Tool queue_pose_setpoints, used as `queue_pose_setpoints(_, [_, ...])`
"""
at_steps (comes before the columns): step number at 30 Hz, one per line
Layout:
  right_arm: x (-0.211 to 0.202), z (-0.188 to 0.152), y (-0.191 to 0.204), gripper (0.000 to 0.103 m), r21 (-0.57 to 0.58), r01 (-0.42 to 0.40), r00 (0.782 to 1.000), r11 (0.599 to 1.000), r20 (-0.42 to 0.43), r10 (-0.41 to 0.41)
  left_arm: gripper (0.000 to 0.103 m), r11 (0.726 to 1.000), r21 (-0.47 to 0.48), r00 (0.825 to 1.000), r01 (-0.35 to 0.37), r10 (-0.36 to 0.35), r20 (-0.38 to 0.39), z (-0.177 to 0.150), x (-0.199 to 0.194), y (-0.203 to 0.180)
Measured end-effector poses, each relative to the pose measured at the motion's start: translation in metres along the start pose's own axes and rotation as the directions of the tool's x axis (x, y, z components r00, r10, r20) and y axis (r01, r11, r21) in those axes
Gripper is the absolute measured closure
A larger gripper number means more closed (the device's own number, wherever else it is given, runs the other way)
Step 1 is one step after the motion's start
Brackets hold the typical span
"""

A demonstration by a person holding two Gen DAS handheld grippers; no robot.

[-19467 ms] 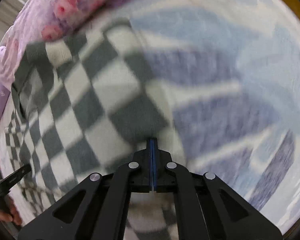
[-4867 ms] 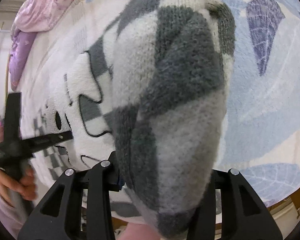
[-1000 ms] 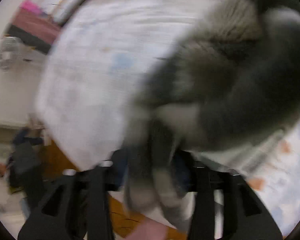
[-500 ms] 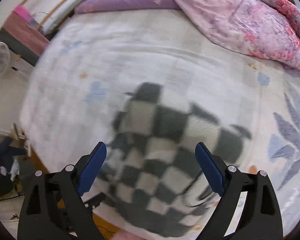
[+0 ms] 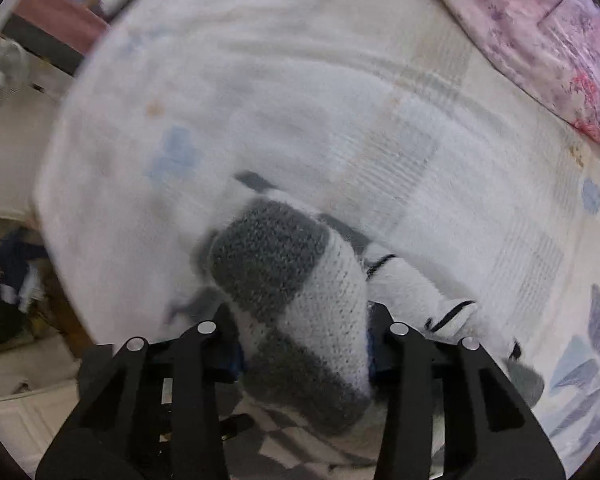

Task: Fold large clothes

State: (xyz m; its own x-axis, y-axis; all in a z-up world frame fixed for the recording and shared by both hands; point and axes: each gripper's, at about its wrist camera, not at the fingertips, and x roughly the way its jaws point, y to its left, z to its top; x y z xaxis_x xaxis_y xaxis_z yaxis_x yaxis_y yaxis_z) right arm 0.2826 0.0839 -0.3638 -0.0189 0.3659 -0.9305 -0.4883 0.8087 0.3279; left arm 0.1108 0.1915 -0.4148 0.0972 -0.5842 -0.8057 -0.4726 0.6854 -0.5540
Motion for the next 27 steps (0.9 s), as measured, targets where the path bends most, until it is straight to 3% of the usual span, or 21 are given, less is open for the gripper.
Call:
queue_pose_setpoints(2, [-0.023,-0.002,0.015,0.064,-0.033,-0.075,0.997,0.997,0.005,0.076,0.088,0.997,0.046,0.998,-0.062,0.061,0.03,-0.013,-0.026,-0.015])
queue_pose_setpoints(5, [-0.043,0.002,0.028,0.064,-0.084,-0.164,0.986,0.983,-0.042,0.161,0.088,0.994,0.06,0.995,-0.091,0.089,0.043,-0.034,-0.059,-0.027])
queue_pose_setpoints(8, [-0.029,0.021,0.042,0.063,-0.12,-0.128,0.99,0.985,-0.074,0.12,0.086,0.993,0.065,0.994,-0.104,0.101,0.037,-0.043,-0.076,-0.033])
queue_pose_setpoints(10, [-0.001,0.035,0.048,0.061,-0.12,-0.094,0.992,0.988,-0.099,0.083,0.085,0.985,0.074,0.986,-0.159,0.155,0.059,-0.034,-0.072,-0.031])
queue_pose_setpoints(11, [0.021,0.045,0.049,0.058,-0.114,-0.079,0.993,0.99,-0.1,0.068,0.084,0.973,0.068,0.973,-0.221,0.215,0.078,-0.021,-0.062,-0.025])
queue_pose_setpoints(13, [0.056,0.054,0.044,0.051,-0.07,-0.025,0.993,0.997,-0.115,0.017,0.082,0.962,-0.008,0.96,-0.272,0.272,0.065,0.008,-0.036,0.001])
queue_pose_setpoints(14, [0.067,0.057,0.046,0.051,-0.067,0.022,0.99,0.998,-0.139,-0.031,0.081,0.965,-0.058,0.966,-0.255,0.257,0.033,0.019,-0.025,0.014])
queue_pose_setpoints(17, [0.041,0.045,0.056,0.048,-0.093,0.023,0.997,0.995,-0.069,-0.03,0.081,0.972,-0.103,0.977,-0.211,0.213,0.005,0.029,-0.021,0.024])
queue_pose_setpoints(21, [-0.026,0.011,0.052,0.046,-0.12,0.154,0.983,0.981,0.119,-0.139,0.077,0.966,-0.043,0.966,-0.257,0.258,0.03,0.014,-0.037,0.014])
queue_pose_setpoints(22, [-0.037,0.004,0.048,0.06,-0.112,0.162,0.979,0.98,0.14,-0.146,0.076,0.964,-0.044,0.964,-0.262,0.263,0.031,0.01,-0.04,0.015])
queue_pose_setpoints(24, [-0.033,-0.003,0.037,0.087,-0.1,0.126,0.991,0.987,0.062,-0.121,0.075,0.962,-0.052,0.963,-0.268,0.269,0.026,0.005,-0.041,0.017])
queue_pose_setpoints(25, [-0.022,-0.003,0.03,0.096,-0.075,0.106,0.994,0.992,0.026,-0.104,0.075,0.961,-0.049,0.961,-0.273,0.274,0.029,0.004,-0.041,0.018])
queue_pose_setpoints(27, [0.019,0.005,0.012,0.099,-0.001,0.162,0.987,0.987,-0.004,-0.162,0.073,0.953,-0.036,0.953,-0.301,0.302,0.035,0.006,-0.038,0.021])
